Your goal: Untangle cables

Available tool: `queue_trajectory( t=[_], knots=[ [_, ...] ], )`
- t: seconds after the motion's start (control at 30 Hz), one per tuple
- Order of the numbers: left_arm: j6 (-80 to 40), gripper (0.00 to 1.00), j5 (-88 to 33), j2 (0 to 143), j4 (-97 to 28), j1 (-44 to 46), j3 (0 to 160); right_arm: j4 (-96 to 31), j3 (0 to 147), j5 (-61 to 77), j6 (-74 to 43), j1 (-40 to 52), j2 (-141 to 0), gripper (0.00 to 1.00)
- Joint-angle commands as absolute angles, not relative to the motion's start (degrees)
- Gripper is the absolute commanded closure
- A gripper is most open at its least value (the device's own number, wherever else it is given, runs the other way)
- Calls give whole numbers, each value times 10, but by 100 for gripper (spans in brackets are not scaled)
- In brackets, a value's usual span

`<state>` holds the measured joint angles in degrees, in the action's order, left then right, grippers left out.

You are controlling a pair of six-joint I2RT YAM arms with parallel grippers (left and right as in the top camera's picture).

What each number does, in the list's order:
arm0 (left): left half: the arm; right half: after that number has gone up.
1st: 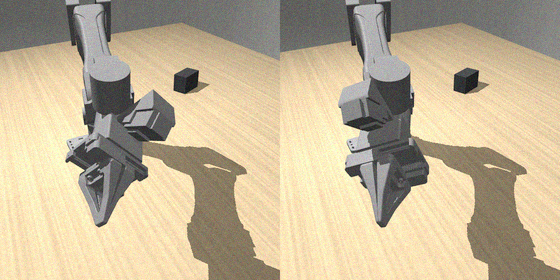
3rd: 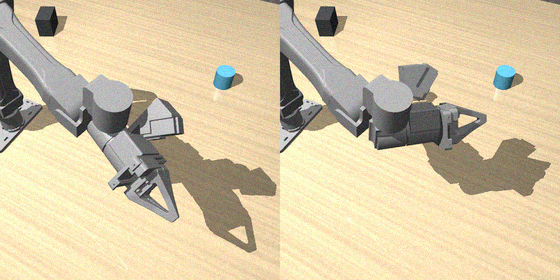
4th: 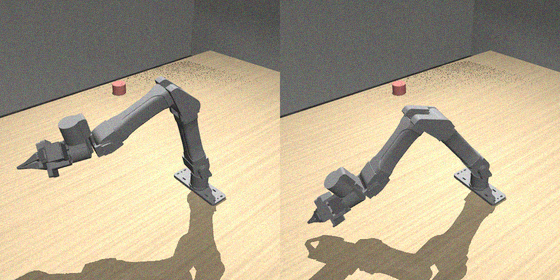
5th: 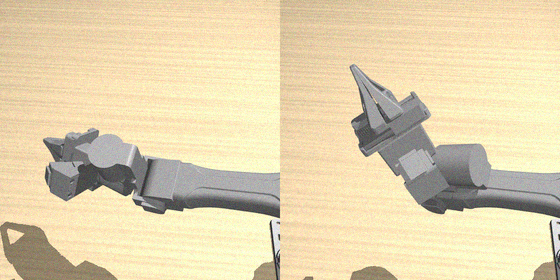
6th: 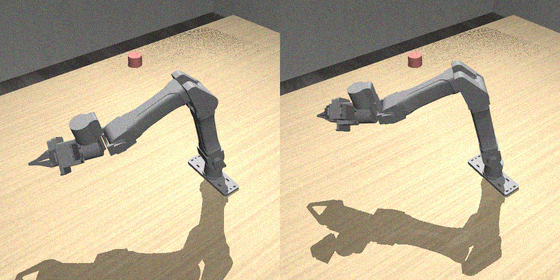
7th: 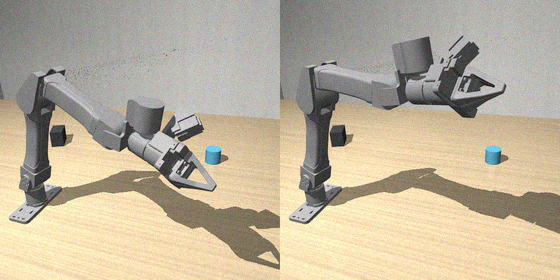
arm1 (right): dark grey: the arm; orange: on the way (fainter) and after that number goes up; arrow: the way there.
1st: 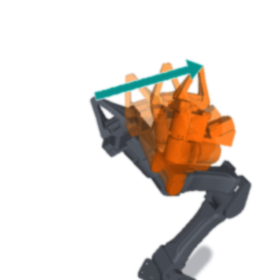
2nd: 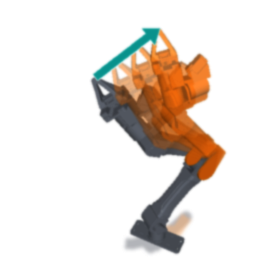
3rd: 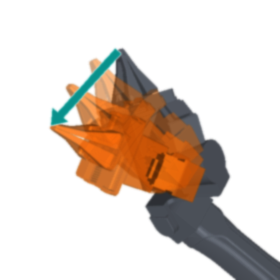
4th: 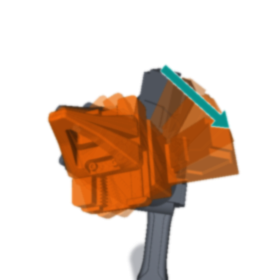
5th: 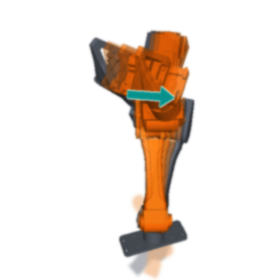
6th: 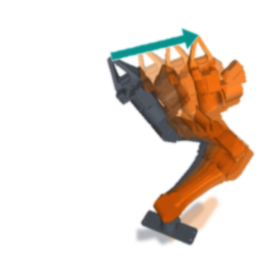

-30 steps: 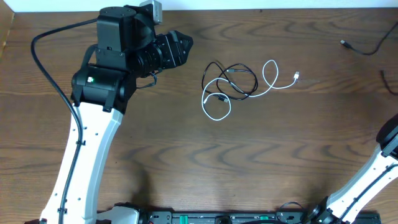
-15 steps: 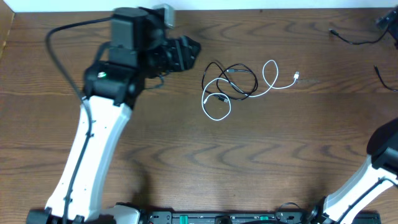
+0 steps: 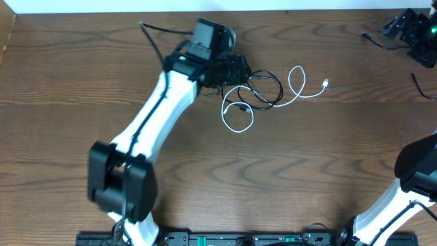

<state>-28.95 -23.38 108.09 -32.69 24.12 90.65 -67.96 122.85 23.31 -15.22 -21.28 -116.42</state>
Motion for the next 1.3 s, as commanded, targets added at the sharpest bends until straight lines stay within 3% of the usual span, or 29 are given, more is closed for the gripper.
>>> queue_trajectory(
  t=[0.0,0.23,0.5,0.6,0.63,0.67,0.7,0.93,1.27],
  knots=[
    [-421,42,-184,1122,-304,261,902,-685,1230,239,-141,-208,-1168,2],
    [-488,43,-183,1200,-217,281,902,-693,1230,239,-137,-208,-1168,2],
    [-503,55,-168,1244,-187,281,902,-701,1230,239,-127,-206,-1168,2],
    [-503,65,-168,1247,-167,281,902,-705,1229,239,-127,-205,-1168,2],
    [-503,73,-168,1247,-160,281,902,-707,1229,239,-127,-205,-1168,2],
    [-502,89,-169,1247,-155,281,902,-710,1229,239,-127,-205,-1168,2],
    [-502,93,-169,1247,-152,281,902,-712,1229,239,-127,-204,-1168,3],
    [-403,93,-187,1206,-133,281,915,-709,1229,298,-85,-196,-1168,4],
    [-323,93,-190,989,-128,281,921,-708,1229,384,-32,-157,-1168,5]
  ],
)
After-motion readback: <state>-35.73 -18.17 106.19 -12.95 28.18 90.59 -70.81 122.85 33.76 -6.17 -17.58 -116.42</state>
